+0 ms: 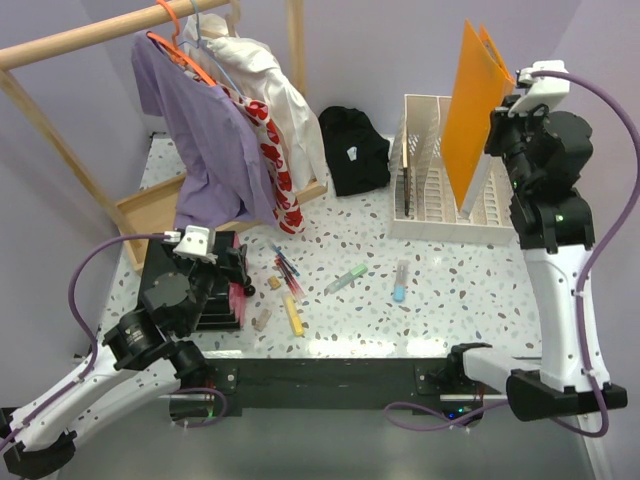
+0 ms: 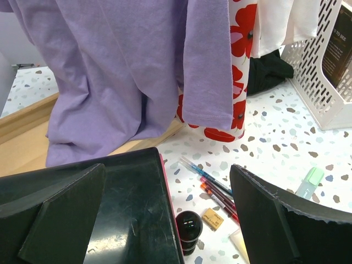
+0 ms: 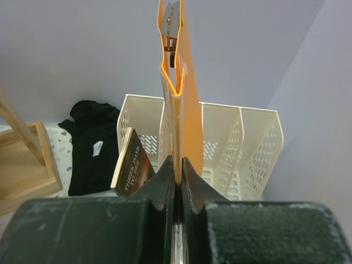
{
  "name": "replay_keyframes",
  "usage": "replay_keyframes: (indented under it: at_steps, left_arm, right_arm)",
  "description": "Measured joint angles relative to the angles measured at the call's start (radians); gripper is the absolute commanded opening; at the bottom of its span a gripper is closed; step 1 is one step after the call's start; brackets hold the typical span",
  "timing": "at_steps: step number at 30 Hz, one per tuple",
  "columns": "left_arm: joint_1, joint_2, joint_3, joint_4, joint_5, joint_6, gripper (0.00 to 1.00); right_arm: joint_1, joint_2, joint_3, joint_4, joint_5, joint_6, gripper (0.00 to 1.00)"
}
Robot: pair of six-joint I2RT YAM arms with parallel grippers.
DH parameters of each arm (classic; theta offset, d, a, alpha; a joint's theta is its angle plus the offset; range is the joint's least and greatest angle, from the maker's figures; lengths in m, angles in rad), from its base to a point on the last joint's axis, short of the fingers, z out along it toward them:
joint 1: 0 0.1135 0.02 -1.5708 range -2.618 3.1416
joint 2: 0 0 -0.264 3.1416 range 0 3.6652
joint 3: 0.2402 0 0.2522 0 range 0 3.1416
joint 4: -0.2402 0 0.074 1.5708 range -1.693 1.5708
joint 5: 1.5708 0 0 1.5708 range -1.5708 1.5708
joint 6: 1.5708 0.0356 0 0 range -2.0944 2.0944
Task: Organize the desk
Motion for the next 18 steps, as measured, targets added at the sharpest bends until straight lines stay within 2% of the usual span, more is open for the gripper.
replay_keyframes:
  at_steps: [7,18]
  left_arm:
    - [0.000,0.000,0.000,0.000,0.001,0.000,1.00]
    - [0.001,0.021,0.000,0.000,0.002,0.000,1.00]
  right_arm:
    - [-0.012,0.100,-0.013,0.073,-0.037,0.032,0.00]
    - [-0.043,0.126,0.035,0.097,-0.103,0.171,0.00]
